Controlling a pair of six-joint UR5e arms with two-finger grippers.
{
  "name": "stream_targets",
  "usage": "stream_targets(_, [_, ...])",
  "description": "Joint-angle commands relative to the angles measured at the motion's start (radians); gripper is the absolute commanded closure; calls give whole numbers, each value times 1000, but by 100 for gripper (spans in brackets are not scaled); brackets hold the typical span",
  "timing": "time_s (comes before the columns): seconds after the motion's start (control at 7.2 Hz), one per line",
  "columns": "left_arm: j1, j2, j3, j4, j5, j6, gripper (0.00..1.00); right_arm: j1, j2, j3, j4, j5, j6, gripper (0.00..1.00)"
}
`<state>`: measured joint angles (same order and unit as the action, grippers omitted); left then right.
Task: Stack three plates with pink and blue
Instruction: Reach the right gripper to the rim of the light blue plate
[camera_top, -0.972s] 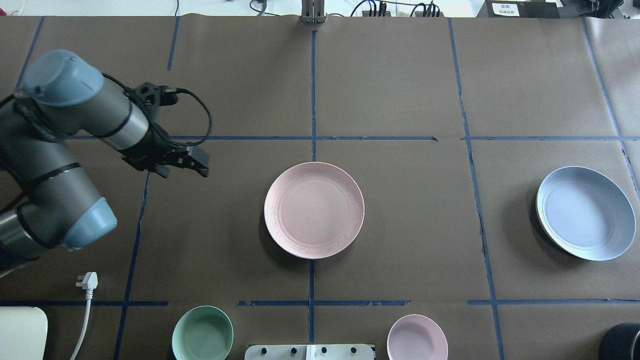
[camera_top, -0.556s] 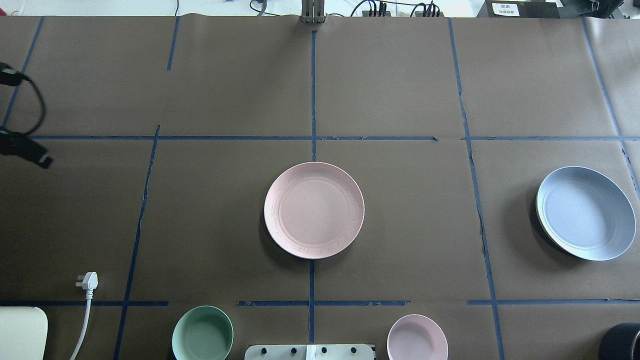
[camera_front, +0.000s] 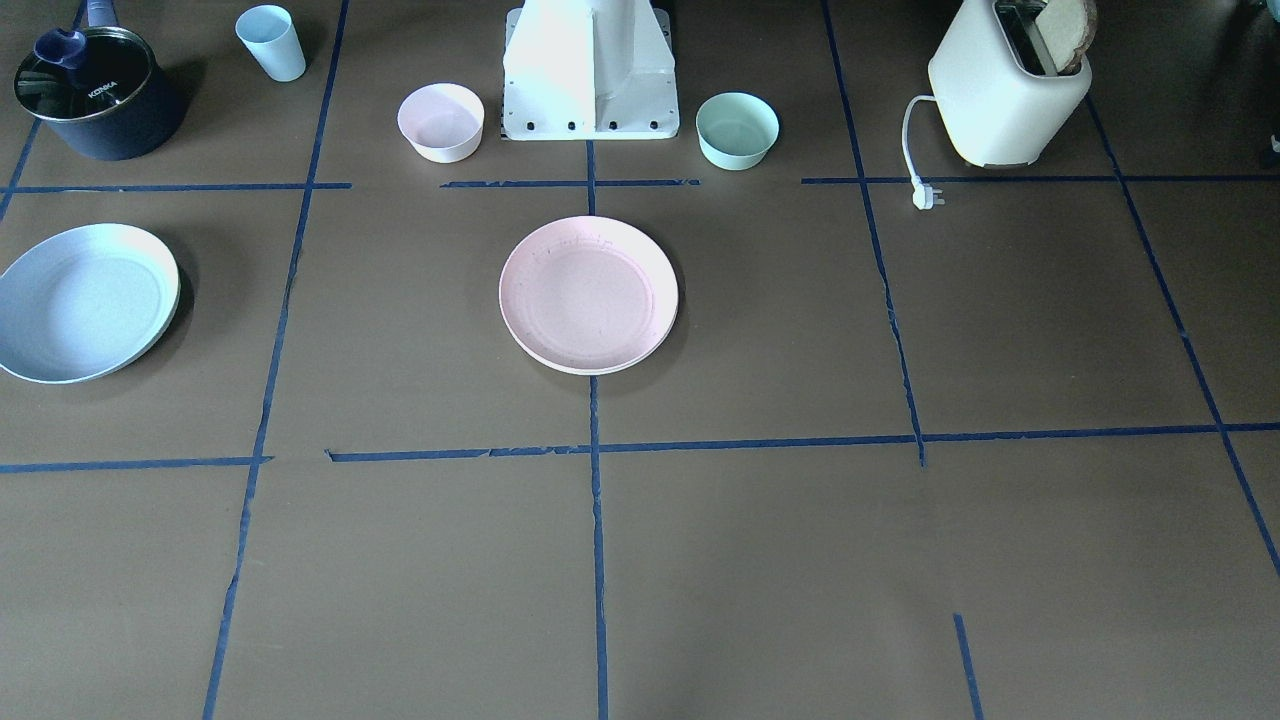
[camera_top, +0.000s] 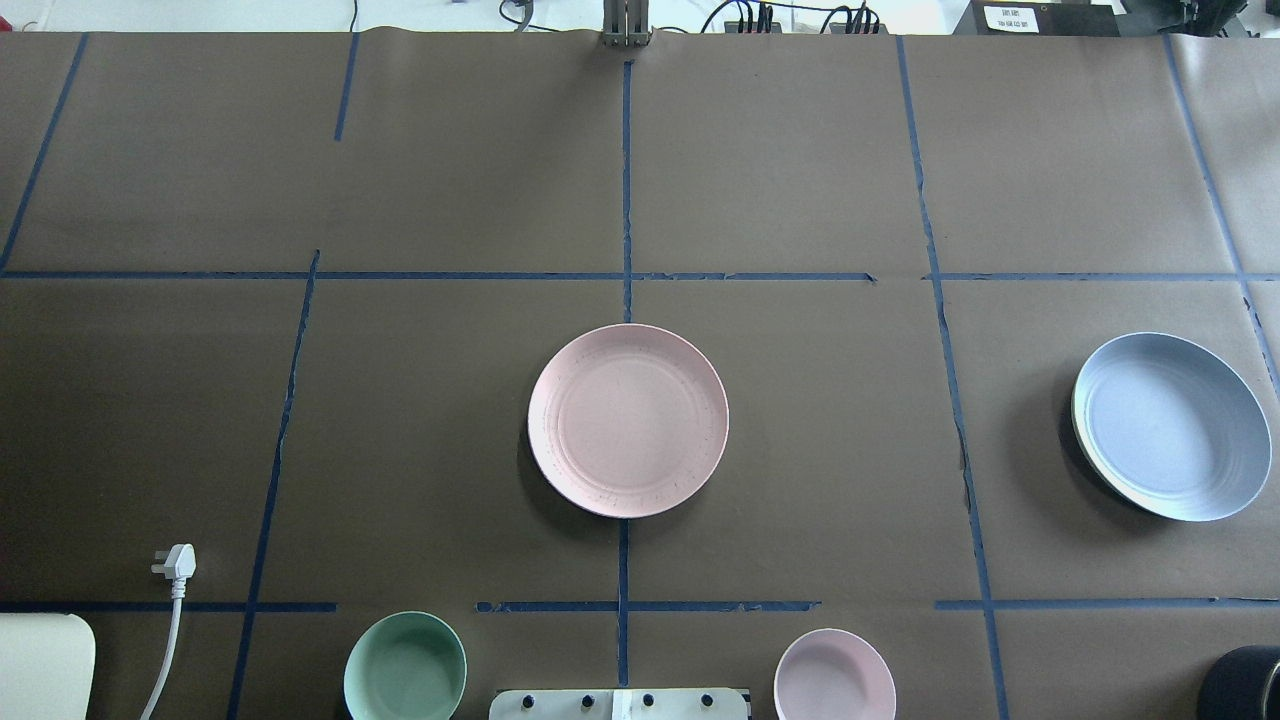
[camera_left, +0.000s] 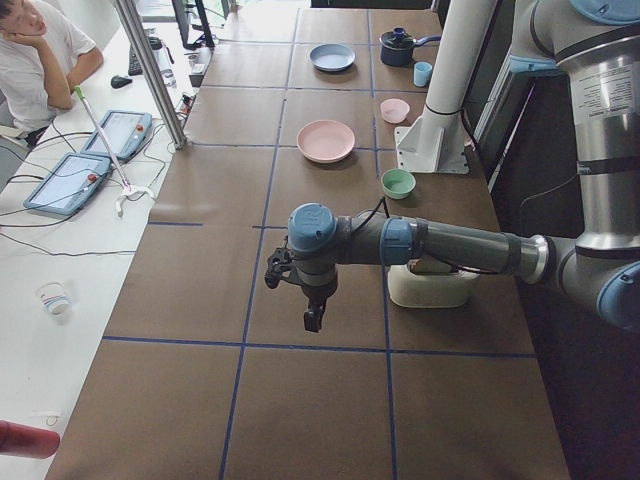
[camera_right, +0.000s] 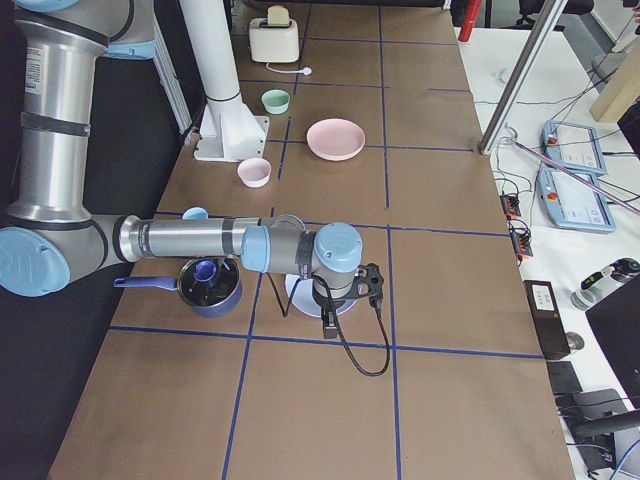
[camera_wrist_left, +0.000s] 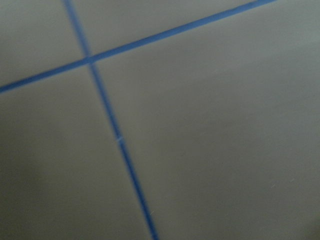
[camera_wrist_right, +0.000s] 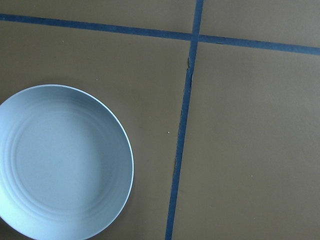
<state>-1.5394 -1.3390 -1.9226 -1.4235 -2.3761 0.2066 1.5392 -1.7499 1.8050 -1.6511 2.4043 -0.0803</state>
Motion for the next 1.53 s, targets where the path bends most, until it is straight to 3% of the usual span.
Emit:
stream_targets(0.0, [-21,15,10,-2,-25,10,0,-130,-77,-33,378,21,388,0])
stream_targets(0.28, [-22,15,2,-3,-25,4,0,-255,-80,-253,866,-2,711,0])
stream_targets(0.42, [-22,15,1,-2,-25,2,0,-304,-80,-295,963,-25,796,0])
stream_targets(0.83, [-22,17,-3,-3,-25,2,0,-411,-72,-337,970,-95,817,3])
stream_targets(0.97, [-22,17,-3,-5,-25,2,0,-424,-72,-348,969,-97,817,9])
stream_targets(1.11, [-22,18,-3,-5,-25,5,0,-433,-72,-349,969,-96,817,25])
stream_targets(1.25, [-22,24,-3,-8,-25,7,0,-433,-72,-345,976,-88,815,78])
stream_targets(1.39, [-22,24,-4,-8,-25,7,0,-432,-74,-342,1005,-74,817,98])
